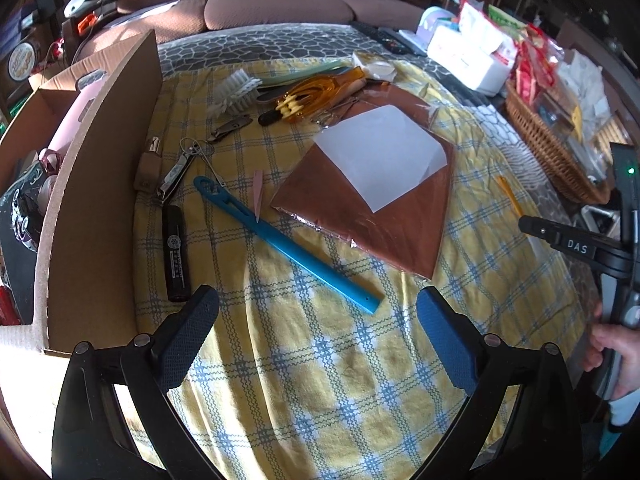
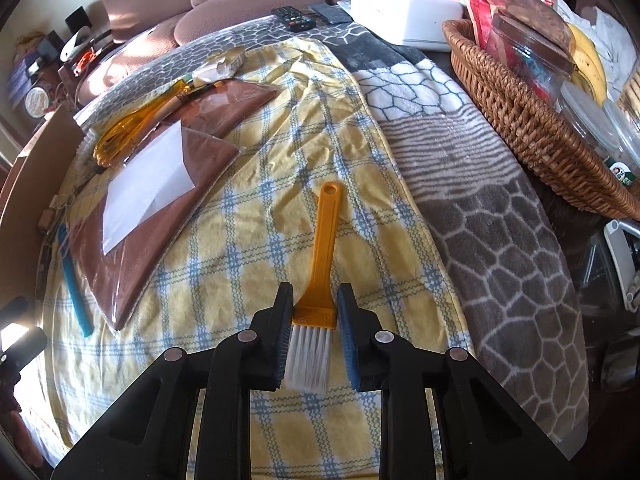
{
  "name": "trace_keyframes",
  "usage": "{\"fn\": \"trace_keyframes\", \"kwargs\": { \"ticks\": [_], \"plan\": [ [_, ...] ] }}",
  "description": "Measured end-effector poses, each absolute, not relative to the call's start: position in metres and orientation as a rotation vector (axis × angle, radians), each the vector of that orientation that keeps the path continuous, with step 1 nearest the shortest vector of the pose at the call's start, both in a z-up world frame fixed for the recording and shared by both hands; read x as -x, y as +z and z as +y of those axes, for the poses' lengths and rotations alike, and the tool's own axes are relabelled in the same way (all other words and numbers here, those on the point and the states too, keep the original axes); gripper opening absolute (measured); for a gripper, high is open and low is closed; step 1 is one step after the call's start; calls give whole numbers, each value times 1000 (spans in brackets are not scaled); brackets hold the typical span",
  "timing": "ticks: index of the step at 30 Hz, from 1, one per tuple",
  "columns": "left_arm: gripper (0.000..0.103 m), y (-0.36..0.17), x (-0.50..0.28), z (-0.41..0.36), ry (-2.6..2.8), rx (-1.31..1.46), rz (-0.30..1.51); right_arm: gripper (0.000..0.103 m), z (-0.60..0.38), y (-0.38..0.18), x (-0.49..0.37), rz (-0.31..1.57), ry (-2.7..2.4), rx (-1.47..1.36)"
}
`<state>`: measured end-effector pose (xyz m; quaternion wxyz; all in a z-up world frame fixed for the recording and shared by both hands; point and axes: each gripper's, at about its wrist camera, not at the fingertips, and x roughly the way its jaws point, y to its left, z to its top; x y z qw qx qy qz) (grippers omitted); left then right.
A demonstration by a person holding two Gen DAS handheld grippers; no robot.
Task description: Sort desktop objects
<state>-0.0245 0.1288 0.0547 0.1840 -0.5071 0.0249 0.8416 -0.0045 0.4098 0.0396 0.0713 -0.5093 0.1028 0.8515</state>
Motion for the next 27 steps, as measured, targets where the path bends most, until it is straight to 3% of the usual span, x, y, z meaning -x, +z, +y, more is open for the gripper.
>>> {"fn": "trace_keyframes", "kwargs": {
  "ticks": [4,11,14,19,21,22,23,27],
  "plan": [
    [97,54,38,128,2351,1478,7,22,409,52,1,378,2616,1470],
    [56,31,60,137,2314,1615,-53,22,392,58,3,375,2669,1484],
    [49,20,65,139,2301,1655,-84,22,390,59,3,401,2684,1486],
    [49,18,68,145,2326,1647,-50,21,388,60,3,417,2706,1489],
    [49,19,70,147,2333,1645,-45,15,385,60,4,414,2711,1497],
    [44,19,70,148,2341,1640,-38,15,383,60,4,411,2712,1503],
    [29,19,70,148,2350,1635,-27,15,382,60,5,406,2713,1506],
    [24,20,70,146,2367,1628,-49,14,375,57,7,360,2706,1528]
  ]
}}
